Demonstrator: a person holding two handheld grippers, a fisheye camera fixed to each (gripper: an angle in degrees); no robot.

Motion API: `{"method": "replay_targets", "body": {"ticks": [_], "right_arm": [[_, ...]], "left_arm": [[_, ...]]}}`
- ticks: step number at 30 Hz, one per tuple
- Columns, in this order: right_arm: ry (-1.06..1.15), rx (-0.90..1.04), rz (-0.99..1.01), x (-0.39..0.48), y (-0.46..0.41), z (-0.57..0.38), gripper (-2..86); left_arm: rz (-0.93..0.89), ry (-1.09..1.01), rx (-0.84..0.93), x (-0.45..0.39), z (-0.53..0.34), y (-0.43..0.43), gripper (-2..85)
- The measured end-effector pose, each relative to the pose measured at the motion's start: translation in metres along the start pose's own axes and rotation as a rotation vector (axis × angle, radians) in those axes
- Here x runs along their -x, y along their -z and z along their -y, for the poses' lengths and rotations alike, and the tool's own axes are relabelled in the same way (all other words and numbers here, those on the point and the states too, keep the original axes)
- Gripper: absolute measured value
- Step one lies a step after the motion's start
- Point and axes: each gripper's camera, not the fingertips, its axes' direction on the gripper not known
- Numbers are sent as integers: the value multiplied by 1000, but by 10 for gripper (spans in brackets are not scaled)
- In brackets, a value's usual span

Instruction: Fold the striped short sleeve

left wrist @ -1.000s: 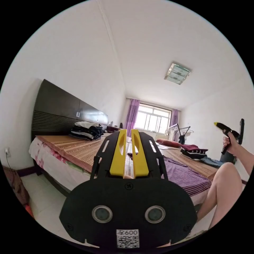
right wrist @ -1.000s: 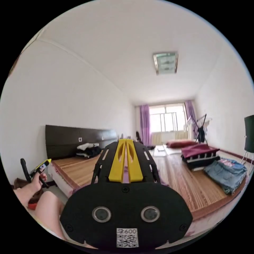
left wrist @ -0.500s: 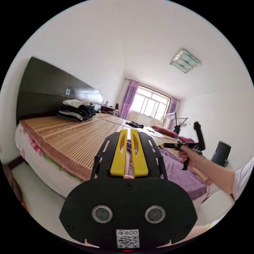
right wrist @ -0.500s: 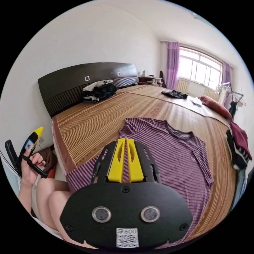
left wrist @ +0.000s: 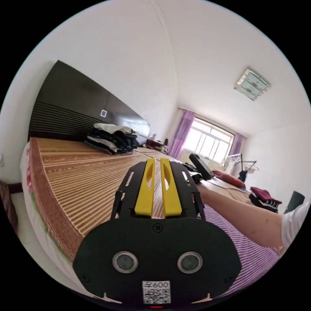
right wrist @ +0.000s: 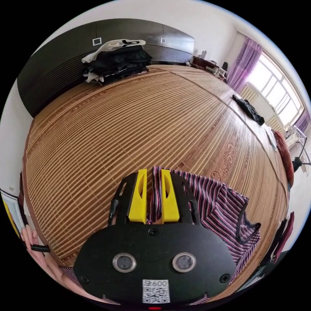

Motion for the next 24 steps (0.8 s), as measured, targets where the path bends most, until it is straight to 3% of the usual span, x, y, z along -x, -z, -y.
{"method": "replay_targets", "body": {"ticks": [5,9,12,16,24], "right_arm": [[-53,-55,73,-100,12,-47,-5],[-105,-235,204,-194,100,-109,-8],[-126,-329,207,-258,165,-159,-9],[-209,-359,202,-347,218,-213,-9],[-478,-413,335,-510,273,-307,-8]], "left_arm": [[188,-189,-50,-61,12,-9,28],[55,-339,8,-116,34,-23,41],[61,-451,-10,-152,43,-29,63],[100,-616,34,-206,57,-47,74],[31,-661,23,-273,106,-58,85]]}}
